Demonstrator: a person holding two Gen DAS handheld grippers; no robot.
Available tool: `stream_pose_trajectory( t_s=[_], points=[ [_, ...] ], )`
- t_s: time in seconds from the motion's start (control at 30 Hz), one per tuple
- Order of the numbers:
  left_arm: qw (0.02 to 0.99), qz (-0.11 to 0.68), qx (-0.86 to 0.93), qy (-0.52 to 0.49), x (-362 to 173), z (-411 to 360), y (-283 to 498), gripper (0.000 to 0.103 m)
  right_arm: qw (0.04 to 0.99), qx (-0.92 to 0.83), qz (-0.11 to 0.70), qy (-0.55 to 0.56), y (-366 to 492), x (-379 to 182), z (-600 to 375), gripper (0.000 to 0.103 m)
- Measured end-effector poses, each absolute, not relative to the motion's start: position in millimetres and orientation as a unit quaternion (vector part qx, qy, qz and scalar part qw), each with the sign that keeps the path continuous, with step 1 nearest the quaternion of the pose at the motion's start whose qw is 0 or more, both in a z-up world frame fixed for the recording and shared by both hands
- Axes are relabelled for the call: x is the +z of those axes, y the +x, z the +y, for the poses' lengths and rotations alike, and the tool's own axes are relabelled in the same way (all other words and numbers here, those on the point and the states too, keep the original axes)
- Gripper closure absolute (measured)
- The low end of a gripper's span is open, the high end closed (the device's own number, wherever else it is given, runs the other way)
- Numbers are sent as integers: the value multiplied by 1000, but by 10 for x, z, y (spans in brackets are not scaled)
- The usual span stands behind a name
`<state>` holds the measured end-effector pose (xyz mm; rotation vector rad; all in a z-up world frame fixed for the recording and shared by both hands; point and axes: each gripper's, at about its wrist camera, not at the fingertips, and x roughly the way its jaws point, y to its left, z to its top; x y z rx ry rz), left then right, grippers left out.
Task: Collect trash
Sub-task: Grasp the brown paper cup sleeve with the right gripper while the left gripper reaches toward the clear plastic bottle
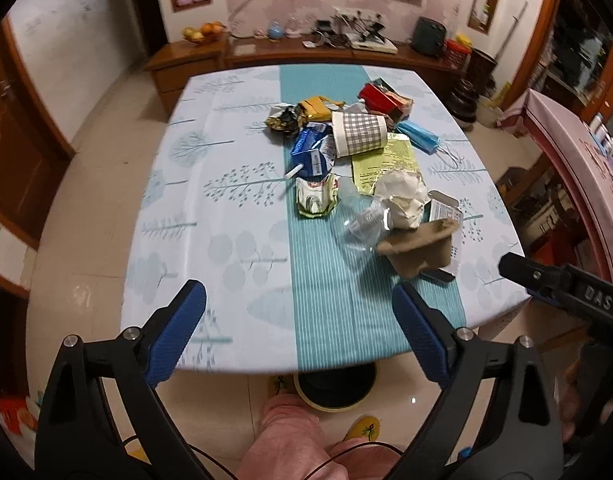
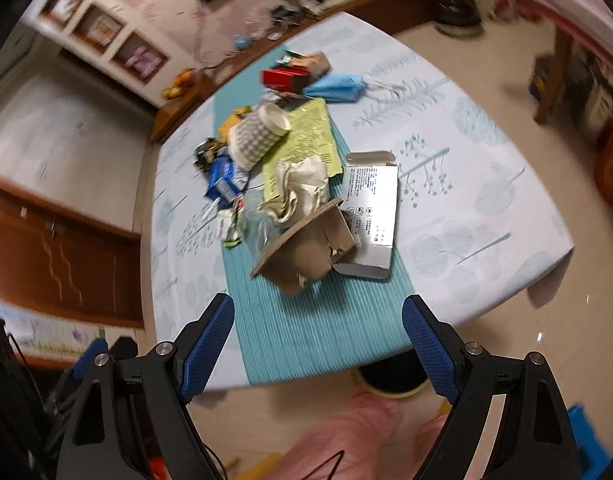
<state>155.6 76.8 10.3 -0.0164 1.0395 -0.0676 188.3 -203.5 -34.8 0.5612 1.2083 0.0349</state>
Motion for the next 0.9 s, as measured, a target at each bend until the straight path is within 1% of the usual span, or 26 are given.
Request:
stream_pose_trajectory(
  t_s=[0.1, 0.23, 0.3, 0.37, 0.4, 0.47, 0.5, 0.53, 0.67, 0.73, 0.8, 0.83, 0.87, 0.9],
  points=[
    [855, 515, -66, -4, -16, 847, 1868, 20, 770, -10, 568, 290, 2110, -518, -1976, 15],
    [836, 538, -108, -10, -229, 876, 2224, 24, 751, -48, 577, 317, 2372, -738, -1907, 15],
    [827, 548, -126, -11, -329, 868, 2371, 25, 745, -68, 582, 320, 2449, -833, -1878, 19],
    [817, 559, -144, -13, -428, 852, 2525, 25, 732, -87, 593, 322, 2509, -950, -1855, 33],
    [809, 566, -155, -15, -480, 838, 2618, 25, 724, -94, 600, 327, 2524, -1012, -1849, 35],
    [801, 575, -168, -22, -544, 793, 2724, 25, 714, -108, 604, 337, 2527, -1110, -1848, 45],
    [795, 581, -175, -27, -583, 770, 2794, 25, 713, -112, 604, 338, 2526, -1145, -1848, 49],
    [788, 587, -183, -35, -618, 741, 2860, 25, 711, -116, 605, 338, 2524, -1173, -1846, 59],
    [774, 600, -194, -47, -726, 594, 3085, 25, 716, -139, 597, 335, 2496, -1229, -1881, 71],
    [768, 607, -196, -50, -779, 497, 3198, 25, 716, -145, 593, 338, 2474, -1225, -1926, 73],
    [762, 616, -194, -51, -843, 400, 3306, 25, 718, -151, 589, 339, 2459, -1211, -1965, 77],
    [759, 620, -191, -51, -871, 374, 3348, 25, 720, -153, 589, 334, 2460, -1208, -1975, 86],
    [757, 625, -185, -51, -911, 340, 3394, 25, 722, -154, 587, 333, 2448, -1193, -1991, 89],
    [754, 630, -178, -50, -954, 295, 3445, 25, 726, -155, 583, 331, 2436, -1173, -2005, 90]
  ],
)
